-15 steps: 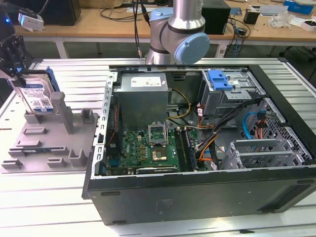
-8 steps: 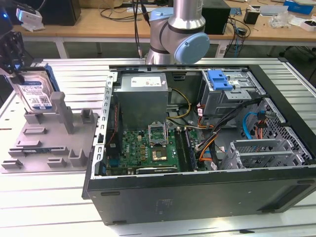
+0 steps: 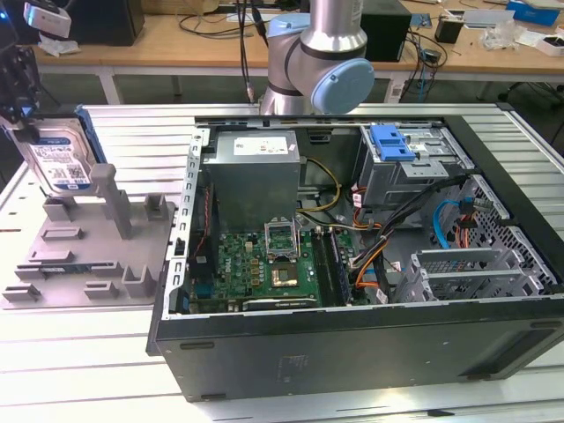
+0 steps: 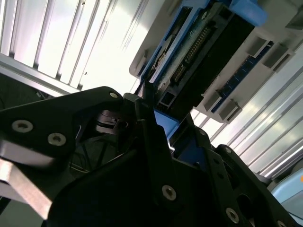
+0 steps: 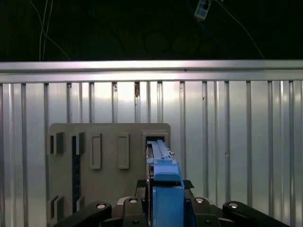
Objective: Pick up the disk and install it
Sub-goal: 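Pick up the disk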
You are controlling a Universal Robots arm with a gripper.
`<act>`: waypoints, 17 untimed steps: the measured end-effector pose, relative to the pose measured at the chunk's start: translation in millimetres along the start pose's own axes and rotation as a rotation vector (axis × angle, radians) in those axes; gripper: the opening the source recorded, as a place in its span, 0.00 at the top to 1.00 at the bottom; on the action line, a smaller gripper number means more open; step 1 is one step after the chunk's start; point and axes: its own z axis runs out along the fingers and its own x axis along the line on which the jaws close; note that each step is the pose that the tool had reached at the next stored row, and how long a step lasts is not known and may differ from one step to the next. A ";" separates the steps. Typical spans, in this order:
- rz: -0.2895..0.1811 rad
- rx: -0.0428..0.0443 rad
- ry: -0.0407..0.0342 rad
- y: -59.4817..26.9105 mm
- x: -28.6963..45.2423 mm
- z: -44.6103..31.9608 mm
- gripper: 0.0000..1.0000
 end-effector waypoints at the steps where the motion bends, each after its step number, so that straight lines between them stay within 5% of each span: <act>1: 0.000 0.0000 0.0000 0.0 0.0 -1.8 0.63; 17: 0.000 0.0000 0.0000 0.6 -0.3 -38.8 0.63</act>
